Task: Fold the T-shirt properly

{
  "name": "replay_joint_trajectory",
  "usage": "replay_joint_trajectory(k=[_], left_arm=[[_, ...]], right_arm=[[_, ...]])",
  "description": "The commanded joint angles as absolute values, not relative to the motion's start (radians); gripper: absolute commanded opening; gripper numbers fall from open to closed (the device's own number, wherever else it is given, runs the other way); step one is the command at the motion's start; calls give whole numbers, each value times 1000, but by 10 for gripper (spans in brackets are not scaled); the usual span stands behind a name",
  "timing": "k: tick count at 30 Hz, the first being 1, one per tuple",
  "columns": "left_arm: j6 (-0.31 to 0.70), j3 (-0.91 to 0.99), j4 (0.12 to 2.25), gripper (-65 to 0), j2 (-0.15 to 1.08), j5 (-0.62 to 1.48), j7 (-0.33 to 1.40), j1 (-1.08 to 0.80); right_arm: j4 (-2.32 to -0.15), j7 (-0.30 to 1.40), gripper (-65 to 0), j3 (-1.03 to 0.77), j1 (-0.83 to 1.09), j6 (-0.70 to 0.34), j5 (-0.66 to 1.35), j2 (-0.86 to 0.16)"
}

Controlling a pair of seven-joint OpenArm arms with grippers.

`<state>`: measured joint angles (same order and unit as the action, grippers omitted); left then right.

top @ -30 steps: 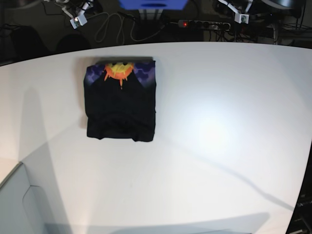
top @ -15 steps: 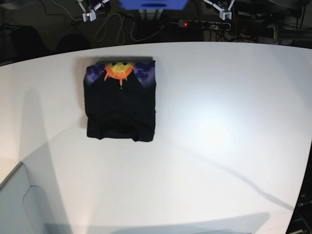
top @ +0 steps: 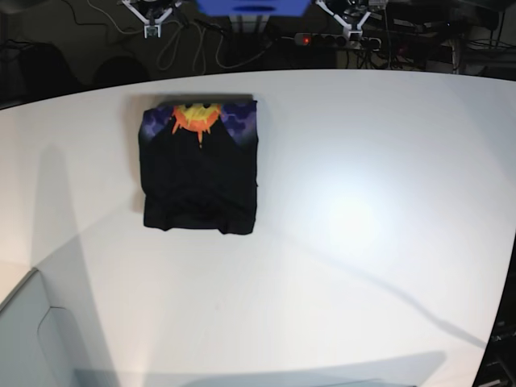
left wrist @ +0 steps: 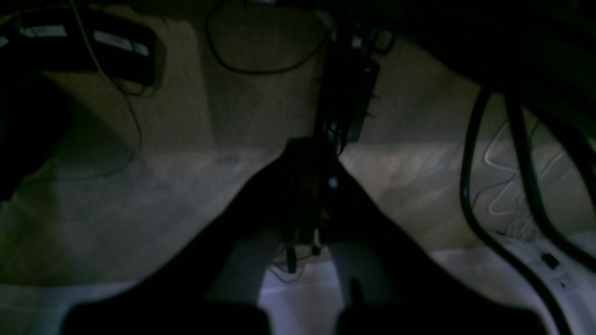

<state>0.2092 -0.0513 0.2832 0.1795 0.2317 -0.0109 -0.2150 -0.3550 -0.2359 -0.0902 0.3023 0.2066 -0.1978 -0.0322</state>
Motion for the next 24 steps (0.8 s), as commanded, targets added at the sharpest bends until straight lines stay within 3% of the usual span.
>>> replay_joint_trajectory(k=[1,24], left_arm=[[209,-51,288,-650,188,232,-12,-214],[209,-47,288,-650,163,240,-15,-194]], right_arm=[[-360,-245,-649,-91,308,232,-191,-25],[-360,-243,-649,-82,297,229,-194,-12]])
